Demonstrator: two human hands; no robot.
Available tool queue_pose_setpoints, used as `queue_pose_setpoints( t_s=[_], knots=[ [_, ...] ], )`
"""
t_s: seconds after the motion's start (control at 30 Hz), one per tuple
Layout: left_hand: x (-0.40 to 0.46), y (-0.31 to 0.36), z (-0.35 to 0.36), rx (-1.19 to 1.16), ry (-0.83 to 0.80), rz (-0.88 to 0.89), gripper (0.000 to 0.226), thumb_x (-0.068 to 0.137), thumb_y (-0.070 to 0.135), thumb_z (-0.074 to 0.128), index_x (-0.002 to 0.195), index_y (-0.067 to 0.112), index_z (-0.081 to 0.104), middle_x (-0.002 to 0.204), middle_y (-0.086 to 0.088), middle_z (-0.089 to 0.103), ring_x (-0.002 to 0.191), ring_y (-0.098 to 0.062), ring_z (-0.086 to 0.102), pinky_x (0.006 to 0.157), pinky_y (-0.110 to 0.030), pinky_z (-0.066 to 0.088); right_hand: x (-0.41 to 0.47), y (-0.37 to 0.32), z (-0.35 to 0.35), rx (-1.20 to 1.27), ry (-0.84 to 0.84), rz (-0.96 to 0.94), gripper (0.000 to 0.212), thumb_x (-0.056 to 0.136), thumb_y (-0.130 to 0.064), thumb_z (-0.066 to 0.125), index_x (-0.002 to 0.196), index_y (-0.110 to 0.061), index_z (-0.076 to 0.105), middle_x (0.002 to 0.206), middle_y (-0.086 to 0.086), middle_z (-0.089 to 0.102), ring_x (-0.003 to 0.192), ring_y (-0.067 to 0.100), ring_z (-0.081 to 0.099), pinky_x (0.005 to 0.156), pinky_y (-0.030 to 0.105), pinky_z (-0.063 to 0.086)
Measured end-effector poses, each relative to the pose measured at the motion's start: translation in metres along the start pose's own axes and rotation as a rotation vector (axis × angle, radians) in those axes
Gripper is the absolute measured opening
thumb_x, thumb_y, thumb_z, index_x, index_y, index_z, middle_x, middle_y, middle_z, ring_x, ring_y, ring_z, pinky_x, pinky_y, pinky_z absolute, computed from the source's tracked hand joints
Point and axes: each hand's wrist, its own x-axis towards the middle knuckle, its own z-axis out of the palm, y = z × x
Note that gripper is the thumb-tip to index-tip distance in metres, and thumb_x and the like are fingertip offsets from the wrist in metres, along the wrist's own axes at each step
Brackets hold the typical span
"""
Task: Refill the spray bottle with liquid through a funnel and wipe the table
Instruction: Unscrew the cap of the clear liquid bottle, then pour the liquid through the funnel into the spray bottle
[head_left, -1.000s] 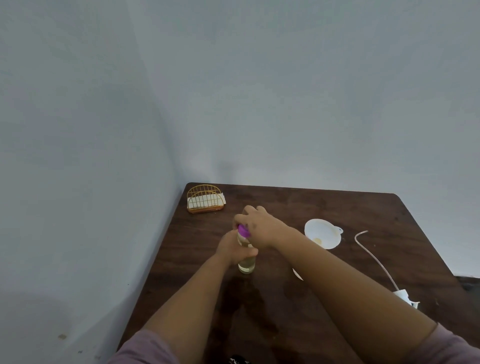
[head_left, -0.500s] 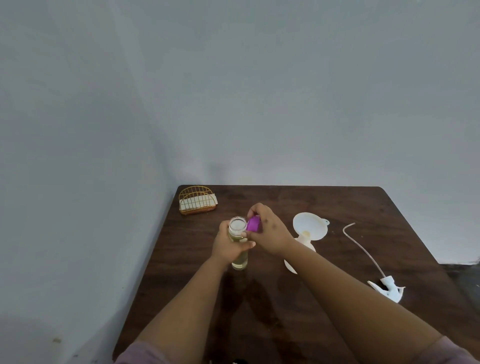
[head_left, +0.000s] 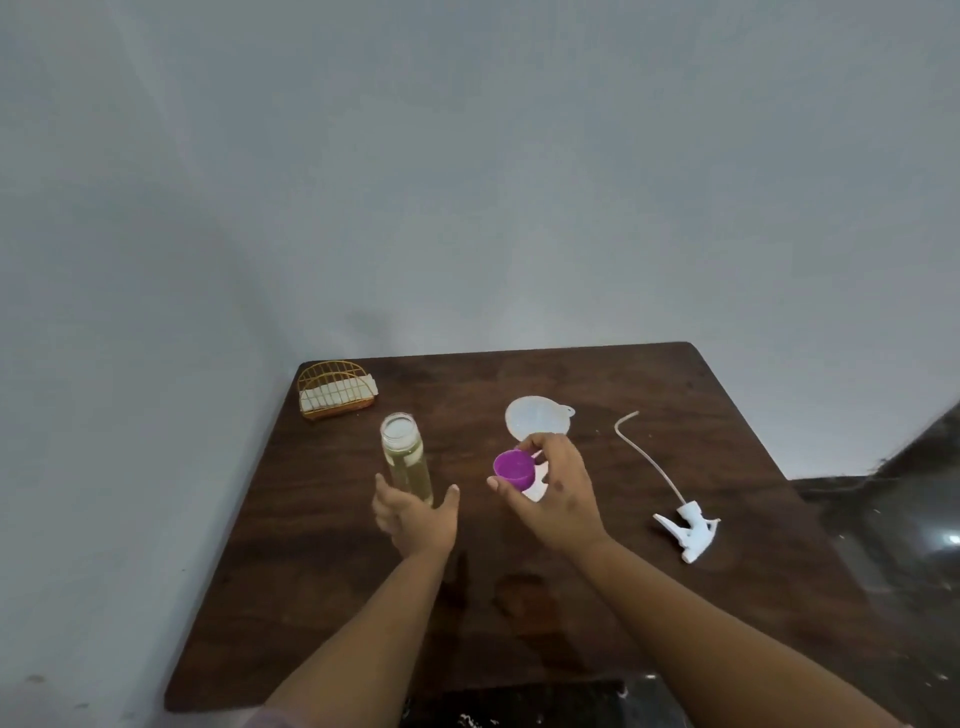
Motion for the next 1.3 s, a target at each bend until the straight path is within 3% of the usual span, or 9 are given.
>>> queue_pose_setpoints(
  t_s=[0.17, 0.3, 0.43, 0.57, 0.67, 0.8, 0.87, 1.03, 1.3],
  knots=[
    [-0.047, -0.025, 0.031, 0.192, -0.116, 0.055, 0.083, 0.081, 0.027, 0.077, 0.144, 0.008, 0.026, 0.152, -0.012, 0.025, 0.139, -0.032, 0.024, 0.108, -0.05, 0.036, -0.046, 0.059, -0.036, -0.066, -0.03, 0.332, 0.051, 0.082, -0.034, 0.073, 0.124, -0.021, 0.047, 0.121, -0.004, 0.046, 0.109, 0.011, 0.049, 0.088, 0.023, 0.046],
    [-0.081, -0.039, 0.046, 0.266, -0.231, 0.126, 0.082, 0.081, 0.026, 0.077, 0.145, 0.011, 0.027, 0.151, -0.011, 0.028, 0.138, -0.03, 0.027, 0.107, -0.045, 0.037, -0.077, 0.098, -0.058, -0.108, -0.058, 0.473, 0.049, 0.081, -0.01, 0.071, 0.123, -0.014, 0.047, 0.125, 0.007, 0.045, 0.113, 0.025, 0.049, 0.091, 0.03, 0.043],
    [-0.102, -0.05, 0.05, 0.325, -0.327, 0.227, 0.083, 0.081, 0.026, 0.076, 0.146, 0.012, 0.027, 0.149, -0.01, 0.029, 0.138, -0.03, 0.027, 0.11, -0.042, 0.035, -0.095, 0.126, -0.073, -0.164, -0.123, 0.529, 0.049, 0.08, -0.001, 0.067, 0.124, -0.007, 0.047, 0.126, 0.013, 0.041, 0.111, 0.03, 0.05, 0.096, 0.036, 0.043],
    [-0.111, -0.06, 0.043, 0.343, -0.354, 0.265, 0.08, 0.082, 0.026, 0.075, 0.145, 0.013, 0.028, 0.148, -0.009, 0.029, 0.139, -0.029, 0.026, 0.108, -0.042, 0.035, -0.1, 0.139, -0.074, -0.211, -0.199, 0.516, 0.046, 0.078, -0.003, 0.066, 0.121, -0.005, 0.048, 0.123, 0.015, 0.044, 0.11, 0.032, 0.049, 0.092, 0.033, 0.041],
    [-0.113, -0.067, 0.027, 0.379, -0.325, 0.29, 0.081, 0.082, 0.027, 0.074, 0.146, 0.012, 0.027, 0.148, -0.01, 0.029, 0.138, -0.03, 0.027, 0.108, -0.042, 0.036, -0.101, 0.131, -0.067, -0.314, -0.223, 0.475, 0.056, 0.073, -0.014, 0.073, 0.123, -0.009, 0.048, 0.122, 0.012, 0.044, 0.116, 0.03, 0.042, 0.099, 0.038, 0.037],
    [-0.106, -0.068, -0.002, 0.433, -0.279, 0.368, 0.079, 0.084, 0.032, 0.071, 0.146, 0.012, 0.026, 0.148, -0.008, 0.028, 0.136, -0.027, 0.028, 0.107, -0.04, 0.037, -0.099, 0.098, -0.043, -0.536, -0.176, 0.242, 0.047, 0.066, -0.025, 0.075, 0.108, -0.018, 0.054, 0.113, 0.009, 0.05, 0.109, 0.033, 0.046, 0.089, 0.046, 0.043],
    [-0.097, -0.065, -0.016, 0.436, -0.243, 0.364, 0.08, 0.084, 0.032, 0.07, 0.146, 0.012, 0.025, 0.148, -0.007, 0.027, 0.135, -0.026, 0.028, 0.107, -0.039, 0.036, -0.093, 0.078, -0.026, -0.485, -0.208, 0.109, 0.042, 0.067, -0.022, 0.074, 0.103, -0.019, 0.053, 0.109, 0.008, 0.049, 0.104, 0.03, 0.047, 0.084, 0.043, 0.044],
    [-0.059, -0.052, -0.045, 0.322, -0.117, 0.297, 0.083, 0.082, 0.026, 0.074, 0.147, 0.009, 0.026, 0.146, -0.011, 0.03, 0.135, -0.031, 0.028, 0.107, -0.043, 0.035, -0.063, 0.027, 0.019, -0.265, -0.36, -0.121, 0.044, 0.077, -0.022, 0.066, 0.117, -0.02, 0.048, 0.118, 0.002, 0.043, 0.106, 0.018, 0.04, 0.092, 0.035, 0.044],
    [0.02, -0.013, -0.068, 0.105, -0.101, 0.273, 0.08, 0.084, 0.02, 0.073, 0.149, 0.014, 0.026, 0.15, -0.007, 0.032, 0.141, -0.024, 0.029, 0.112, -0.037, 0.03, 0.03, -0.02, 0.084, -0.091, -0.476, 0.083, 0.083, 0.074, -0.034, 0.078, 0.141, -0.021, 0.03, 0.143, 0.003, 0.03, 0.13, 0.02, 0.038, 0.107, 0.032, 0.037]
  ],
)
